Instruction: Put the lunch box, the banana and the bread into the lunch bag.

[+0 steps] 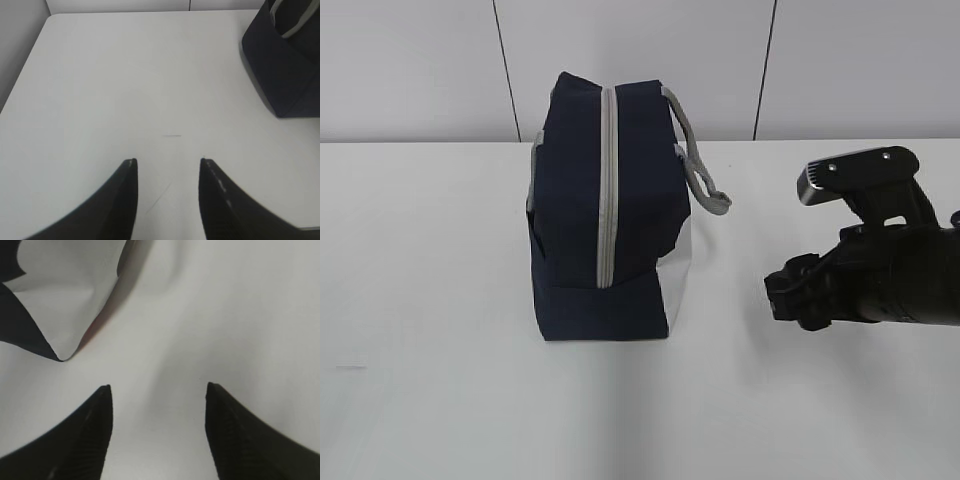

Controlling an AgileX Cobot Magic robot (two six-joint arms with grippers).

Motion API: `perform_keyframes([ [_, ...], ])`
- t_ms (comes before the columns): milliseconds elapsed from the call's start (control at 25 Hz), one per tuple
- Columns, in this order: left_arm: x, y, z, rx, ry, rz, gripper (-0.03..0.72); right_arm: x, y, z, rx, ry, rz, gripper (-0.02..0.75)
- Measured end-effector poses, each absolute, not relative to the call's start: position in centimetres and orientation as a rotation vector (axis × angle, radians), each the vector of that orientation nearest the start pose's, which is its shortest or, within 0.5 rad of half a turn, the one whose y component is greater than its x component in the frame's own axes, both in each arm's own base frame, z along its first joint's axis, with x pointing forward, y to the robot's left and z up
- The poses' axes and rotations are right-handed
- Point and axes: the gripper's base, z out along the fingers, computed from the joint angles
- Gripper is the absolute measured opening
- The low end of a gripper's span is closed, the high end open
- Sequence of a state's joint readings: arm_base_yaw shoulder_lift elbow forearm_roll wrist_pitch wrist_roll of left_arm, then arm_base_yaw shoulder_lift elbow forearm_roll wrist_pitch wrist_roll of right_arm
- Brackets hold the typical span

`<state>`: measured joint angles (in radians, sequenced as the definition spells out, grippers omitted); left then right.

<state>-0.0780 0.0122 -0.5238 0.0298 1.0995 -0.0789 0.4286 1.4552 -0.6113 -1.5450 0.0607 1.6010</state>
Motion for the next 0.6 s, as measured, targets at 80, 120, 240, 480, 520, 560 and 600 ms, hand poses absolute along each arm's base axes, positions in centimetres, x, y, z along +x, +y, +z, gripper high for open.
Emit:
perform_keyframes([
  [80,-0.7,0.3,28.1,-0.003,2.072,-0.061,0.289,24.5,10.7,18.8,-0.435,2.317,0.131,0.461],
  [120,-0.7,0.3,28.1,-0.003,2.072,-0.061,0.289,24.3,10.8,18.7,-0.504,2.322,0.087,0.461],
  [240,-0.7,0.3,28.1,-0.003,2.072,-0.061,0.289,23.0,11.7,18.9,-0.640,2.397,0.035,0.461],
  [480,-0.7,0.3,28.1,-0.003,2.072,-0.061,0.289,17.4,12.0,23.2,-0.928,2.455,0.132,0.461],
  [520,-0.7,0.3,28.1,-0.003,2.072,-0.061,0.289,16.3,11.5,24.4,-0.925,2.429,0.158,0.461],
  [560,-0.7,0.3,28.1,-0.003,2.072,-0.061,0.289,15.3,10.9,25.6,-0.917,2.399,0.173,0.461],
  [600,-0.7,0.3,28.1,-0.003,2.072,-0.061,0.289,14.5,10.3,26.6,-0.910,2.364,0.185,0.461],
])
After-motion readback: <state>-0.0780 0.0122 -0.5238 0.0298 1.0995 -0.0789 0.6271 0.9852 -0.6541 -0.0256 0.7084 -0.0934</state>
